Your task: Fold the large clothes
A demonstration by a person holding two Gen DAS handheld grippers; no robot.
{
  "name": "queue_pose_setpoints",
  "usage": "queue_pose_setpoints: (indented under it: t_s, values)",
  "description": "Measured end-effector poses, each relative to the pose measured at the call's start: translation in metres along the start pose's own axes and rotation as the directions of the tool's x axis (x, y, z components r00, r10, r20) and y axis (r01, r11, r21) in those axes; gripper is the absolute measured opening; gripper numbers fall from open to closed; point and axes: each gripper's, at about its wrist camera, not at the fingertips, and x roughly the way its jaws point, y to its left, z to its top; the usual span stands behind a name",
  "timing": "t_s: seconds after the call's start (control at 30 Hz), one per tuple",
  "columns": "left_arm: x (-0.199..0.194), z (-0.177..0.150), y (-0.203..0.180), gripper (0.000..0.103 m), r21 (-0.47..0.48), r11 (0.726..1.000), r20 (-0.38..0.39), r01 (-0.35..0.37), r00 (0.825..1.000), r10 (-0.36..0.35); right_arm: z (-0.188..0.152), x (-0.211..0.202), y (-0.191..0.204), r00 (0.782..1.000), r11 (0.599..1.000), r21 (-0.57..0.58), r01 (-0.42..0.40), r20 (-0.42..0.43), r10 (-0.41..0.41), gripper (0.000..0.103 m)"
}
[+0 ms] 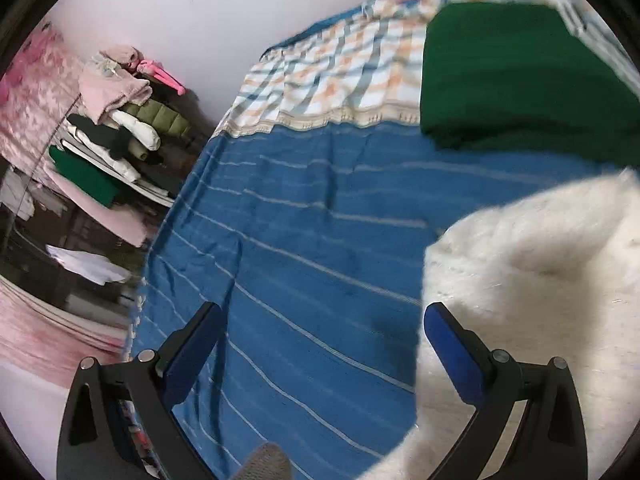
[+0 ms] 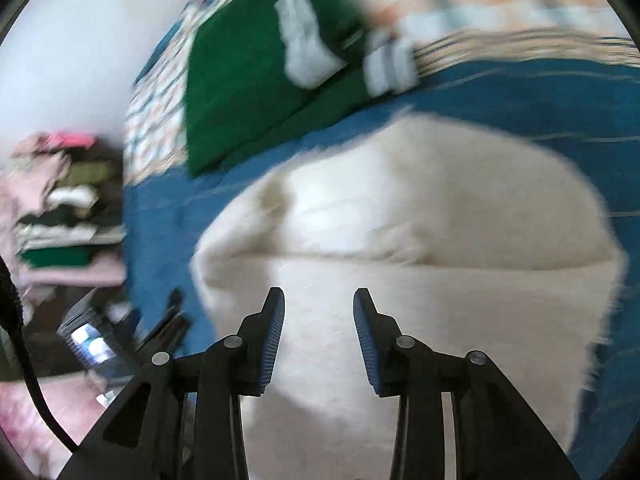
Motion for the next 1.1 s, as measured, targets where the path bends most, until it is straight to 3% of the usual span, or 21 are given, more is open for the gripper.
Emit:
queue_pose_setpoints:
  t_s: [0.1,0.23,0.3,0.43,0.47,0.5,0.6,0.73,0.77,0.83,0.87,0.93,1.0,1.1]
  values:
    - [0.023,0.005,-0.013,0.103,-0.014,0.999,-0.063,0.037,0.997,-0.038,0.023,0.051,0.012,0.997,1.0,-0.022,0.015,-0.071,-0.017,0.038]
    - [0.044,0.009,-0.029,0.103,0.021,1.0,-0.085,0.008,0.996,-0.007,0.048,0.115,0.019,0.983,0.999,-0.037,0.009,-0.181,-0.016,0.038]
    - [0.046,0.009,-0.027,0.103,0.02,1.0,-0.085,0.014,0.996,-0.012,0.052,0.153,0.023,0.967,0.998,-0.059,0.038,-0.249,-0.052,0.038]
    - [0.048,0.007,-0.023,0.103,0.025,0.999,-0.079,0.025,0.997,-0.023,0.052,0.174,0.03,0.95,0.993,-0.088,0.074,-0.296,-0.097,0.038]
    - [0.048,0.007,-0.022,0.103,0.029,0.999,-0.081,0.025,0.996,-0.023,0.051,0.174,0.032,0.95,0.992,-0.097,0.085,-0.291,-0.11,0.029]
    - [0.045,0.008,-0.022,0.103,0.029,0.999,-0.082,0.024,0.996,-0.022,0.049,0.173,0.036,0.953,0.987,-0.121,0.102,-0.272,-0.132,0.009]
    - [0.036,0.012,-0.016,0.103,0.014,0.999,-0.069,0.042,0.997,-0.041,0.042,0.163,0.06,0.957,0.958,-0.217,0.19,-0.178,-0.23,0.005]
    - [0.027,0.017,-0.007,0.103,0.001,0.997,-0.045,0.074,0.996,-0.074,0.049,0.132,0.077,0.966,0.943,-0.218,0.251,-0.005,-0.258,0.005]
    - [0.027,0.017,-0.006,0.103,0.003,0.997,-0.042,0.076,0.996,-0.075,0.055,0.13,0.076,0.968,0.947,-0.208,0.245,0.001,-0.25,0.005]
    - [0.026,0.018,-0.005,0.103,0.003,0.997,-0.042,0.08,0.996,-0.08,0.06,0.134,0.069,0.966,0.954,-0.183,0.236,-0.067,-0.252,0.005]
    - [0.025,0.018,-0.003,0.103,0.003,0.997,-0.044,0.083,0.996,-0.083,0.063,0.142,0.065,0.959,0.953,-0.181,0.242,-0.103,-0.263,0.006]
    - [0.02,0.015,0.005,0.103,-0.013,0.995,-0.052,0.102,0.993,-0.102,0.063,0.135,0.06,0.961,0.958,-0.17,0.231,-0.115,-0.252,0.021]
    - [0.008,0.009,0.017,0.103,-0.03,0.992,-0.046,0.126,0.991,-0.127,0.052,0.091,0.051,0.981,0.976,-0.131,0.172,-0.064,-0.181,0.048]
    - [-0.015,-0.009,0.03,0.103,-0.026,0.986,-0.043,0.165,0.985,-0.166,0.021,0.005,0.027,0.982,0.981,-0.07,0.183,0.063,-0.179,0.055]
